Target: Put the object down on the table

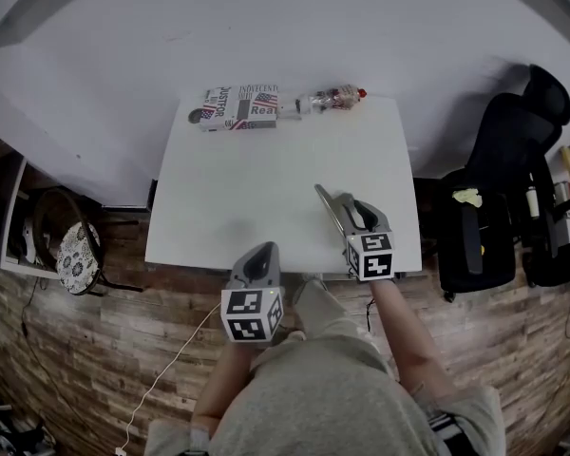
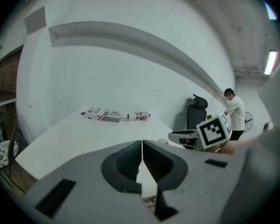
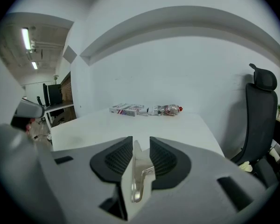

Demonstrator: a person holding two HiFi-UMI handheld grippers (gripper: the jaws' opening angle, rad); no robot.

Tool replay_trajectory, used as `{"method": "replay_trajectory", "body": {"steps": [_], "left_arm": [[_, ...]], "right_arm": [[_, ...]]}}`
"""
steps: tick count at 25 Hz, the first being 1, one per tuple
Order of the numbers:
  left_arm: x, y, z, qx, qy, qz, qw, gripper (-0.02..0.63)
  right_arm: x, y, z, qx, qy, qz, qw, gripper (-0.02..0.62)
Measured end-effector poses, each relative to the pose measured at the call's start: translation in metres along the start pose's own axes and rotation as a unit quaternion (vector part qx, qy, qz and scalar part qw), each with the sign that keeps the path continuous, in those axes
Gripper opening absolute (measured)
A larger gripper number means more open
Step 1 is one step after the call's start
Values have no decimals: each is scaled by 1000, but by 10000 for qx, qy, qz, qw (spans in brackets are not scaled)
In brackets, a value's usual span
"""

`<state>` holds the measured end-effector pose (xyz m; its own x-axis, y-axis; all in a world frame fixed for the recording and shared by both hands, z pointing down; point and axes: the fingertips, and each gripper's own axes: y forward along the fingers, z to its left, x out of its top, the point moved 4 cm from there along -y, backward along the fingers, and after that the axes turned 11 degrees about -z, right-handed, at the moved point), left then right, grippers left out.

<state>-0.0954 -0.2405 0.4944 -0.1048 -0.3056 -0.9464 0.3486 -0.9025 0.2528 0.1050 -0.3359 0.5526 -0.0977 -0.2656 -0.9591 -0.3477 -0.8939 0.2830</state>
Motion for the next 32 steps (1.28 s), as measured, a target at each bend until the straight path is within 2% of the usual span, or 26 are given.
{"method": "replay_trajectory", "body": {"steps": [18,25,32], "left_arm": [[-6,-69,-14,-67,39,-248,9997,9],[-5,-84,-17,-96,105,-352,9993,10],[-2,-89,-21,-143,145,-396,9990,10]], "right_arm": [[33,-109,65,128,119,-767,9969,37],[39,-139,85,229,152,-987,9947,3],[44,-154,95,317,239,-1109,9930,3]]}}
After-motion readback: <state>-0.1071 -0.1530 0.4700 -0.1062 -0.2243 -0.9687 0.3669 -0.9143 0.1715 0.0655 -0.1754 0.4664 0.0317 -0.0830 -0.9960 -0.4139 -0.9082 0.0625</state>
